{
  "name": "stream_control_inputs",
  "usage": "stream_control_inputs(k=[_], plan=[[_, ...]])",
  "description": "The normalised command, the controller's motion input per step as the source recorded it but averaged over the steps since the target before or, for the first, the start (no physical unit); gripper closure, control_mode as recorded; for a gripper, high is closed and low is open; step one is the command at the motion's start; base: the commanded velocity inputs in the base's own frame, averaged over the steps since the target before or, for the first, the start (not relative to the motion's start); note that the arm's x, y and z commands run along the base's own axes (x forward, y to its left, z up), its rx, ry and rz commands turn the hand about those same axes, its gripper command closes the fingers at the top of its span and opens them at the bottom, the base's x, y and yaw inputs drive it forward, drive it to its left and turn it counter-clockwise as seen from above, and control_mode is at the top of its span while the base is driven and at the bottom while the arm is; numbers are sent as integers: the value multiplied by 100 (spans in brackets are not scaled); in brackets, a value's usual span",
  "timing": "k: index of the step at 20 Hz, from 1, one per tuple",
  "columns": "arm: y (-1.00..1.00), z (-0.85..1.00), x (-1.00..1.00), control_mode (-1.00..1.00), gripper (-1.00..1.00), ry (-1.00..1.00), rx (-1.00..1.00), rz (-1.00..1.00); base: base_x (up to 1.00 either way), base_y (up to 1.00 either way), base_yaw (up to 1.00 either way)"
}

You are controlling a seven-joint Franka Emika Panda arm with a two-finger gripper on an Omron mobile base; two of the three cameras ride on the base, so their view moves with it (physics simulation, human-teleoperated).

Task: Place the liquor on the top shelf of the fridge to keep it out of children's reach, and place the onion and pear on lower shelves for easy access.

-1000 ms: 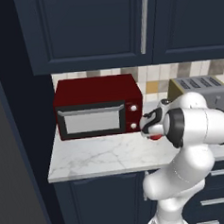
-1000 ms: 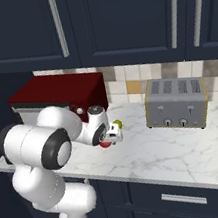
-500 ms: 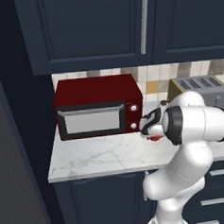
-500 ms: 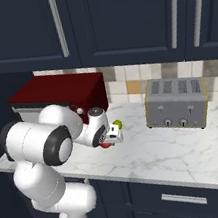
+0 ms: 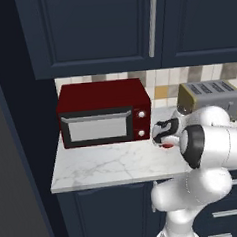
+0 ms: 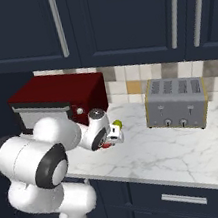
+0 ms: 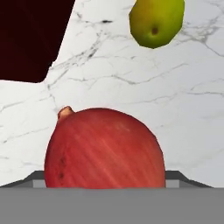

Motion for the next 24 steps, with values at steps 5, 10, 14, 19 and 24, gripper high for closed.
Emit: stream_control_inputs(k=[5,10,14,19,24], plan=[[-2,59,-100,-100,100,-50,0,9,0,0,0],[-1,98,-95,-100,100,-39,0,8,0,0,0],[0,100,-63,-100,100,-15,0,2,0,0,0],[10,100,-63,-100,100,0,-3,1,0,0,0],[18,100,-52,-100,100,4,-9,0,0,0,0]])
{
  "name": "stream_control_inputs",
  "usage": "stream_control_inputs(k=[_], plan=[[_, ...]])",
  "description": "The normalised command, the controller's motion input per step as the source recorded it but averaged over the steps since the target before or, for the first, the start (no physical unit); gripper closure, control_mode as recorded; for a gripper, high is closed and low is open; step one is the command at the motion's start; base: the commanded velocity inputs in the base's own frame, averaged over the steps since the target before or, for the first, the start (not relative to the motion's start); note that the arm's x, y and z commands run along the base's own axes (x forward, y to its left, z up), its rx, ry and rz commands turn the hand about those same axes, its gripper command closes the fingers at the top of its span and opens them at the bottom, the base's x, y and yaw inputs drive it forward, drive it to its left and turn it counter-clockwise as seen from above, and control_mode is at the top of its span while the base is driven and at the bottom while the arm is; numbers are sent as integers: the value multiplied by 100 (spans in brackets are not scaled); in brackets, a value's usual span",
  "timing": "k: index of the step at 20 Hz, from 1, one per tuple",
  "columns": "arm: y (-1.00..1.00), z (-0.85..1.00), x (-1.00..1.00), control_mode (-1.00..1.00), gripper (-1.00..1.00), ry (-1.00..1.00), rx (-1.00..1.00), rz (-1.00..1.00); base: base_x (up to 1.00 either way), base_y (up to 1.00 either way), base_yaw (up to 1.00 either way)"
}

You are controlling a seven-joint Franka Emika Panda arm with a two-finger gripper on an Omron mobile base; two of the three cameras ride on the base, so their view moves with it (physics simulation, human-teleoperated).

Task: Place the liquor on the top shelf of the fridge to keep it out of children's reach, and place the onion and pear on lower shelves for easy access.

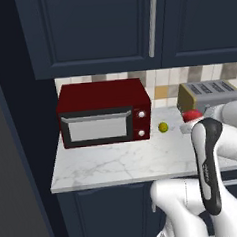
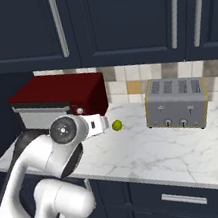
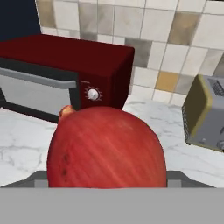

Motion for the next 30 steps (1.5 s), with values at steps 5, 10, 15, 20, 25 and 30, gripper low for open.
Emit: stream_control_inputs(k=[5,10,15,20,25,30], plan=[[16,63,-60,-100,100,2,-12,5,0,0,0],[5,18,-55,-100,100,0,-10,10,0,0,0],[19,14,-48,-100,100,0,-14,6,0,0,0],[13,3,-22,100,100,0,-8,1,-43,18,4],[0,0,0,100,100,0,0,0,-91,24,14],[0,0,0,100,100,0,0,0,-100,3,34]])
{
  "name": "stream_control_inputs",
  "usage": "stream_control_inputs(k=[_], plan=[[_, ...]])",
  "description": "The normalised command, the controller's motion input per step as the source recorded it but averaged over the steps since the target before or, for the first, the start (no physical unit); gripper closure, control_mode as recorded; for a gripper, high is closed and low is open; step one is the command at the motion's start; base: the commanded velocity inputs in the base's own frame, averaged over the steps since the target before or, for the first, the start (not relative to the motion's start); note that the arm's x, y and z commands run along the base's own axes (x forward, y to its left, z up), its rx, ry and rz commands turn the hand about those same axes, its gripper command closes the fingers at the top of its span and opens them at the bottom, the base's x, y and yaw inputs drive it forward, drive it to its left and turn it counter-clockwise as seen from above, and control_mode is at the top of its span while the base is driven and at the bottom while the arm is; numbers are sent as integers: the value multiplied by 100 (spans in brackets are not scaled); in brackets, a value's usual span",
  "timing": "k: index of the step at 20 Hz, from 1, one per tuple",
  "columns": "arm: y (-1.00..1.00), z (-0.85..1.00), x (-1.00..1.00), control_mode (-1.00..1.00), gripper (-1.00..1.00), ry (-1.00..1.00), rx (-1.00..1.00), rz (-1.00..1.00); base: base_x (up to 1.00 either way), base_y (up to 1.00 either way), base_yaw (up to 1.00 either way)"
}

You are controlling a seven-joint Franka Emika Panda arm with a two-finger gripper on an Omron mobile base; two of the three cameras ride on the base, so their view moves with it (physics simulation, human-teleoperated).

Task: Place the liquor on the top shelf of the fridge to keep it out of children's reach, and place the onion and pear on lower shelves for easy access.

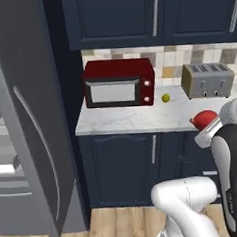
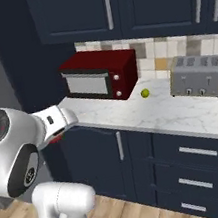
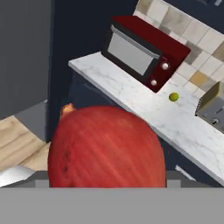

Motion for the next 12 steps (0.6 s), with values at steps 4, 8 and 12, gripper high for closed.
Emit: stream_control_inputs(k=[4,8,12], plan=[[0,0,0,100,100,0,0,0,-100,12,48],[0,0,0,100,100,0,0,0,-76,52,50],[0,0,0,100,100,0,0,0,-20,93,45]])
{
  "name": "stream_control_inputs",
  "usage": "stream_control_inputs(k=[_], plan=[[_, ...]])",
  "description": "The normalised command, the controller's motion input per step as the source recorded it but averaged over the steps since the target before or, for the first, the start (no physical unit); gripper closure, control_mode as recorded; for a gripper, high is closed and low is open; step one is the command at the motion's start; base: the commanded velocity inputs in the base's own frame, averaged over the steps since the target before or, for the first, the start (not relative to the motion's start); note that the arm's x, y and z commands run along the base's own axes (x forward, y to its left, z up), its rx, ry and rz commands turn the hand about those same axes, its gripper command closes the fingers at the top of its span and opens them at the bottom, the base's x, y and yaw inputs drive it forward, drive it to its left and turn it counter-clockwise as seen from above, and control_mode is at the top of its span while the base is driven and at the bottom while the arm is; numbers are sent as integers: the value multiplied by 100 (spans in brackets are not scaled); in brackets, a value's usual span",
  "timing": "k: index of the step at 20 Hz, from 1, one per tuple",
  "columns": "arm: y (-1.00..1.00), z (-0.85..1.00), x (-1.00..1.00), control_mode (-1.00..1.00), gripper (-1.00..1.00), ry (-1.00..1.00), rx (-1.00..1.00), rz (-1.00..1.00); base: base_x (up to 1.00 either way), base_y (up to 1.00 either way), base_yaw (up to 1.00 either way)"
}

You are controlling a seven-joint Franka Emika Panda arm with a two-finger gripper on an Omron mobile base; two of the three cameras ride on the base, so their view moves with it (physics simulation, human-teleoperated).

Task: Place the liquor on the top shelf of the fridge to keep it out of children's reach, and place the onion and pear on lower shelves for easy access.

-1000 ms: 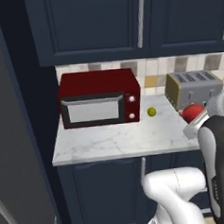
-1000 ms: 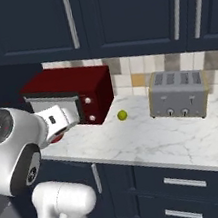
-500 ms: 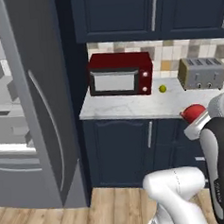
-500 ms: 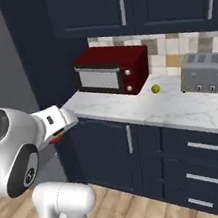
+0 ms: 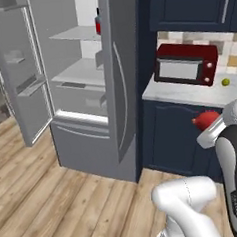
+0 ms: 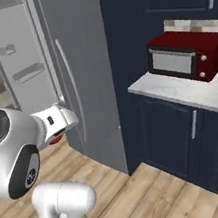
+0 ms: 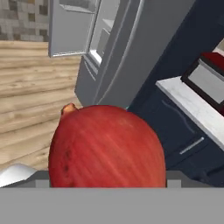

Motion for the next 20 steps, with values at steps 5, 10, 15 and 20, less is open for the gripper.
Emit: stream_control_inputs(k=[5,10,15,20], plan=[[0,0,0,100,100,0,0,0,3,100,32],[0,0,0,100,100,0,0,0,22,95,13],[0,0,0,100,100,0,0,0,26,83,-3],[0,0,0,100,100,0,0,0,28,76,-23]])
